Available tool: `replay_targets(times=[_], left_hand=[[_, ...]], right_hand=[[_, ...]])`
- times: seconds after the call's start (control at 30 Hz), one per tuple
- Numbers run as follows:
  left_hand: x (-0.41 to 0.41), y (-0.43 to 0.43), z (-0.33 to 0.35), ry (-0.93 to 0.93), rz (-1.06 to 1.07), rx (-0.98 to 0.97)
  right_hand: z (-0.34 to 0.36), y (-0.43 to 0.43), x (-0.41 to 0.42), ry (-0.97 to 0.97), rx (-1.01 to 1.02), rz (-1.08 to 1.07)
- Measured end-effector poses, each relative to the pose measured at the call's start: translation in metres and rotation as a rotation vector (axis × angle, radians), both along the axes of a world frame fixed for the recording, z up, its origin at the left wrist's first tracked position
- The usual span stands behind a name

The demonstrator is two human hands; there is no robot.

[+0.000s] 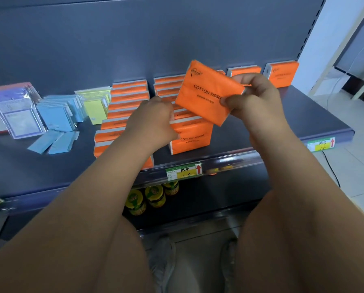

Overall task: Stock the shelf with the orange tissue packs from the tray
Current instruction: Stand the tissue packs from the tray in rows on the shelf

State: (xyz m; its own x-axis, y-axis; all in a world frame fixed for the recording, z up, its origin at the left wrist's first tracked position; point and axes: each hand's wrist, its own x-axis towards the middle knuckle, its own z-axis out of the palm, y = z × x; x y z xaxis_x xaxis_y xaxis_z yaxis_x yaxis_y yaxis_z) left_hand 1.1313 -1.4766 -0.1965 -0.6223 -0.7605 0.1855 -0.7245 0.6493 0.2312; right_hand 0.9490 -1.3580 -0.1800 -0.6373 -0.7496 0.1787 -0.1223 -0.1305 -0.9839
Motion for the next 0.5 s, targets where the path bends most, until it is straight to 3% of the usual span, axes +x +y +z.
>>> replay_targets(times=[0.5], left_hand=[[-0.002,0.001,0.004,-0.105,0.057,-0.036]], right_hand=[[-0.002,0.023,-0.012,0.254,0.200,0.168]])
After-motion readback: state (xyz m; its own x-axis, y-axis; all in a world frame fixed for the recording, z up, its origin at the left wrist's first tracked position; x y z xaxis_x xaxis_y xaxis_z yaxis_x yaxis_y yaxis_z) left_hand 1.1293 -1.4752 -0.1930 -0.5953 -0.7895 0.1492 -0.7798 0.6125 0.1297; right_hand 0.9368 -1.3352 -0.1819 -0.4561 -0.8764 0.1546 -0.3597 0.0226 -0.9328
